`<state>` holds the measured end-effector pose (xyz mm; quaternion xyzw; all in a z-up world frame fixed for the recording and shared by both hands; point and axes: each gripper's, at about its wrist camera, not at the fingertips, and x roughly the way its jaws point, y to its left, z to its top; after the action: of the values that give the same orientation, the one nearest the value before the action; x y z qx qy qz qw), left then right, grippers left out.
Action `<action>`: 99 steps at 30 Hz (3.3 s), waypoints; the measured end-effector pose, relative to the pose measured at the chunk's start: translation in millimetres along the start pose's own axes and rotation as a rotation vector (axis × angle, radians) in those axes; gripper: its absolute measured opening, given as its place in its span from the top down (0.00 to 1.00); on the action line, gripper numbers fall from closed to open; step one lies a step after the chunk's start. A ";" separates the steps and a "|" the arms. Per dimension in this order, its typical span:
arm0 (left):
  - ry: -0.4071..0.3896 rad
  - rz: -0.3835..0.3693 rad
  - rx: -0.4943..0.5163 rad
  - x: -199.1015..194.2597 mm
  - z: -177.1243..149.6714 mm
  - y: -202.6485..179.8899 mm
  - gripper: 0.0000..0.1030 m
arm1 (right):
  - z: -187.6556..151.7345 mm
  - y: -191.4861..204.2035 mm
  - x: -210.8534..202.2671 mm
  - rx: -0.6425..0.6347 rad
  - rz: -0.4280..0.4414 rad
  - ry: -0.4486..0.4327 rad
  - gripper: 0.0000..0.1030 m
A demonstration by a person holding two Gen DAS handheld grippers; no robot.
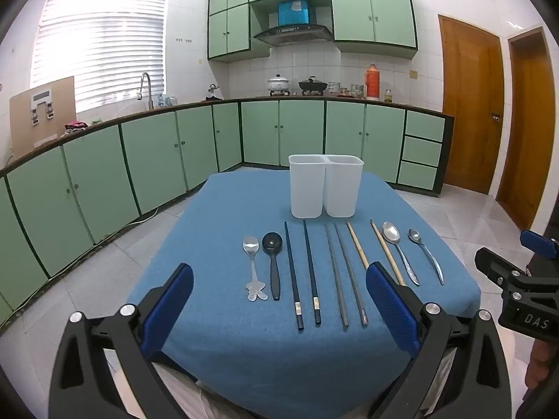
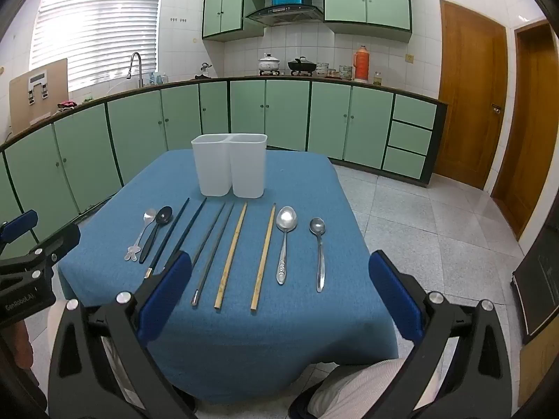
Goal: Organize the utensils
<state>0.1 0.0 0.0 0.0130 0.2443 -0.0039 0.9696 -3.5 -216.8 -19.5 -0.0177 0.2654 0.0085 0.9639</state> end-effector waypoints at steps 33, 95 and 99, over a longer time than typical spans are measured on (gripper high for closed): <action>-0.006 0.002 0.001 -0.5 0.0 0.0 0.06 | 0.4 0.2 -0.5 -0.002 -0.001 -0.002 0.05; 0.083 0.068 -0.024 75.2 12.8 41.7 0.06 | 19.6 -26.4 60.6 0.032 -0.056 0.013 0.05; 0.140 0.077 -0.011 111.2 18.8 50.1 0.06 | 27.0 -39.0 87.3 0.062 -0.076 0.028 0.05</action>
<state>107.6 49.4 -35.0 0.0170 0.3110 0.0355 0.9496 86.3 -254.2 -39.9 0.0018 0.2784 -0.0366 0.9598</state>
